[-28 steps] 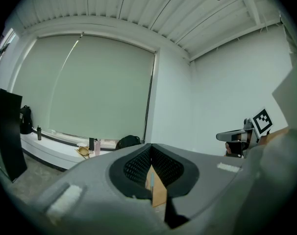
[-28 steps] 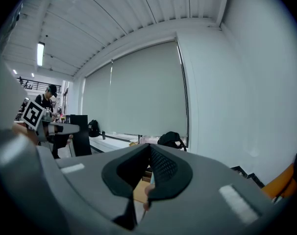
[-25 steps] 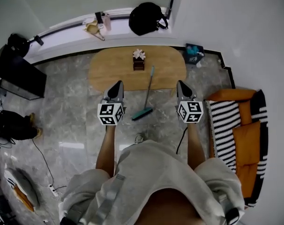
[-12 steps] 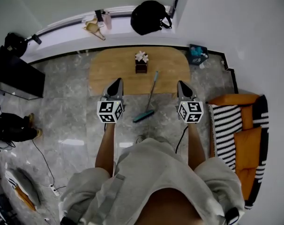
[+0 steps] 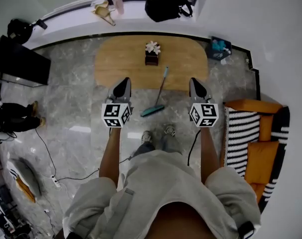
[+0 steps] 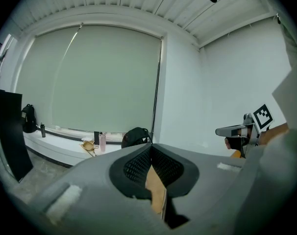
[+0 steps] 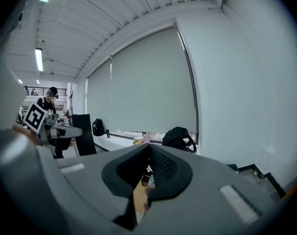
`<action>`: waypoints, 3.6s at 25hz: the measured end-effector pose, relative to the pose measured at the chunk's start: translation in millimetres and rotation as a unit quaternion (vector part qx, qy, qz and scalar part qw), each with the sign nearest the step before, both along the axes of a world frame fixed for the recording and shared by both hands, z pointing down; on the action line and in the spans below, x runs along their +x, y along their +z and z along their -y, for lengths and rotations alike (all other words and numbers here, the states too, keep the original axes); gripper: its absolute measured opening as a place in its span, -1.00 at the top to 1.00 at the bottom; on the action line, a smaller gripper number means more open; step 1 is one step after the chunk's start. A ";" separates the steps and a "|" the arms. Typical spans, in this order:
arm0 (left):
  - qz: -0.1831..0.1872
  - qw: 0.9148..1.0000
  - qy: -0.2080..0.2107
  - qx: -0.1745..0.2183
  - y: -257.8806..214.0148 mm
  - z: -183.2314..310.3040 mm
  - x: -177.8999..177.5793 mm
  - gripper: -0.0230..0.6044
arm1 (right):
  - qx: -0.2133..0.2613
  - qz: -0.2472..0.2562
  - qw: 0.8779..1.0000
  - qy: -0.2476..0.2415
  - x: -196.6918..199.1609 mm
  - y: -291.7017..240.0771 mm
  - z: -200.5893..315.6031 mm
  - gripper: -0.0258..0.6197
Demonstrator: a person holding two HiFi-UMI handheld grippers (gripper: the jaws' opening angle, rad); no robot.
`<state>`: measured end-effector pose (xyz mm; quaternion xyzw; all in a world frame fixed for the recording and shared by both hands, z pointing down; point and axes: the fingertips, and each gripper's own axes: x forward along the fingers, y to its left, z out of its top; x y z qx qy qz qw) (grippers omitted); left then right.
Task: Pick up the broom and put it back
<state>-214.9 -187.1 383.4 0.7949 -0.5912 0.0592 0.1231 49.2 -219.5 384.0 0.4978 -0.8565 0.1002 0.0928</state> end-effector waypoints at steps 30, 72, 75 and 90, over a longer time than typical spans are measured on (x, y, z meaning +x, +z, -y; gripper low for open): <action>-0.042 0.992 -0.043 -0.114 230.8 -38.9 28.3 0.91 | -0.127 -0.001 0.991 -0.050 -24.8 243.4 -31.9 0.92; -0.047 0.990 -0.027 -0.128 305.3 -11.5 44.6 0.91 | -0.129 0.029 0.987 -0.096 -108.1 323.9 102.6 0.42; -0.048 0.990 -0.029 -0.128 303.2 -12.0 42.8 0.91 | -0.122 0.025 0.988 -0.096 -110.1 318.8 103.8 0.58; -0.052 0.992 -0.041 -0.107 273.0 -17.6 31.7 0.91 | -0.114 0.009 0.985 -0.126 -120.6 293.0 51.6 0.63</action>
